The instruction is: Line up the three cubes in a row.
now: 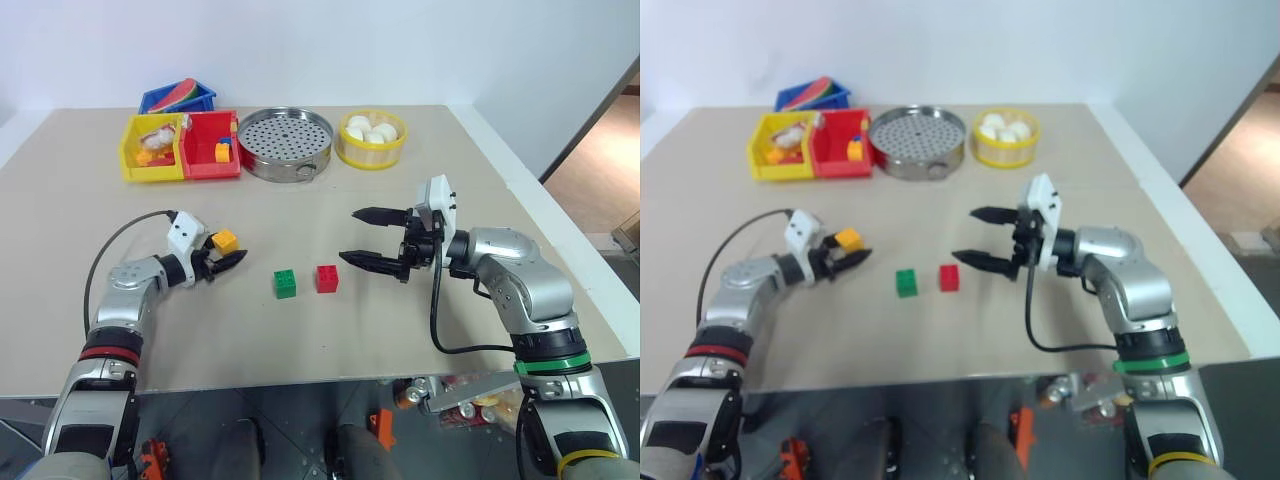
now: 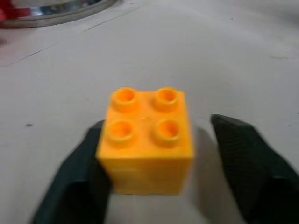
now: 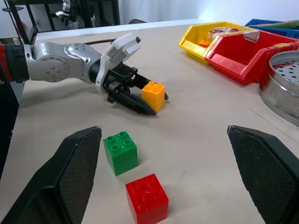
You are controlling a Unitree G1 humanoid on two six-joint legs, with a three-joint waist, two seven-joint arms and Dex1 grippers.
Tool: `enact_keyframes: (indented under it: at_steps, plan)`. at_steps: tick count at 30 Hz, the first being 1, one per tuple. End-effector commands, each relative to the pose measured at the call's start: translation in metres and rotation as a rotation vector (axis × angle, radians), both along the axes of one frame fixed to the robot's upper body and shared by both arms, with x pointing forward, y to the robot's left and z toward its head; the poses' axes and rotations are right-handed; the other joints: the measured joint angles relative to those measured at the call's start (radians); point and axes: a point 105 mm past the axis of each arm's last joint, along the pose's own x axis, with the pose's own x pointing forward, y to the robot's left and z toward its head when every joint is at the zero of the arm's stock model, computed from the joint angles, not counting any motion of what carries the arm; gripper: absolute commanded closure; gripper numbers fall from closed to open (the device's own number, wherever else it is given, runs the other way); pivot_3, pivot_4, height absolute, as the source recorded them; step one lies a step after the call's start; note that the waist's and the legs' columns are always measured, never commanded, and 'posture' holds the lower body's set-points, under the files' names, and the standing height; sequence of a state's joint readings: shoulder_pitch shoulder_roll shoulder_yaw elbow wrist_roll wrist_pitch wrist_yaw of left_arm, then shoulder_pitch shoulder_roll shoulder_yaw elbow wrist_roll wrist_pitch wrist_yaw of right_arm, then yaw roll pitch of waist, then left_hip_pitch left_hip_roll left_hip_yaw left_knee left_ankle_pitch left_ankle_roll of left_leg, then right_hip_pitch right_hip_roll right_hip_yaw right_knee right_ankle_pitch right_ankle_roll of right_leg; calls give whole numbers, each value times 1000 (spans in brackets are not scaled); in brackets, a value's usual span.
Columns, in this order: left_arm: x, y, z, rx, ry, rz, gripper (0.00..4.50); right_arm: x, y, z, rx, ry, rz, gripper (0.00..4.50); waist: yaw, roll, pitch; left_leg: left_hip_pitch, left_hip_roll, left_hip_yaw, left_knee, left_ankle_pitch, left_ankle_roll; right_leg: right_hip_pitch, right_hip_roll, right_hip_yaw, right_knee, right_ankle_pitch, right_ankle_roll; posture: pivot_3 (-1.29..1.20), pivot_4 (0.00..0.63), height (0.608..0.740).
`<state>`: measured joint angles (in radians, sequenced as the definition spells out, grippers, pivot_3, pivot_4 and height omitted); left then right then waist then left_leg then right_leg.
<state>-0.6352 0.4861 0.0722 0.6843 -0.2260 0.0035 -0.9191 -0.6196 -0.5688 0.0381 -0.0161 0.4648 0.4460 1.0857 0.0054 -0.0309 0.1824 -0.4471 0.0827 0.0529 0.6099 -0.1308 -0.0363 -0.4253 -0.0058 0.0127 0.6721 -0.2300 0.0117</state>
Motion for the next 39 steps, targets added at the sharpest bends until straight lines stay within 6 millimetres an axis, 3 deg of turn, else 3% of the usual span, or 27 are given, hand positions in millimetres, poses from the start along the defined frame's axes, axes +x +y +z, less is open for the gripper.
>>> enact_keyframes:
  at_steps: [1,2,7,12,15,18,39]
  plan:
    - [4,8,17,-24,-43,32,2808,0,-3,8,-2,-51,-3,0,0,0,0,0,0,0,0,0,0,0,0,0,0,0,0,0,150,740]
    - [3,8,16,-14,-42,30,3139,0,-2,8,-4,-51,-2,0,0,0,0,0,0,0,0,0,0,0,0,0,0,0,0,0,150,740]
    - [-9,3,27,31,-96,-28,3152,0,-1,8,-13,-58,8,0,-1,0,0,0,0,0,0,0,0,0,0,0,0,0,0,0,150,740]
    - [-56,-24,28,71,-92,-254,3152,0,-3,6,-32,-58,8,0,-4,0,0,0,0,1,-2,0,0,-1,0,1,0,-1,-1,0,150,740]
    - [-81,-27,19,124,-42,-366,3152,1,-4,4,-38,-55,11,0,-4,0,0,0,0,0,-2,0,0,-1,0,0,0,-1,-2,0,150,740]
    - [-93,-22,10,178,17,-433,3152,1,-4,2,-52,-55,16,0,-4,0,0,1,1,0,-2,0,0,-1,0,0,1,-4,-7,0,150,740]
    - [-75,-17,-12,301,62,-536,3152,0,-9,-1,-75,-59,6,0,-1,0,0,2,0,1,-3,0,0,-1,0,1,1,-5,-7,0,150,740]
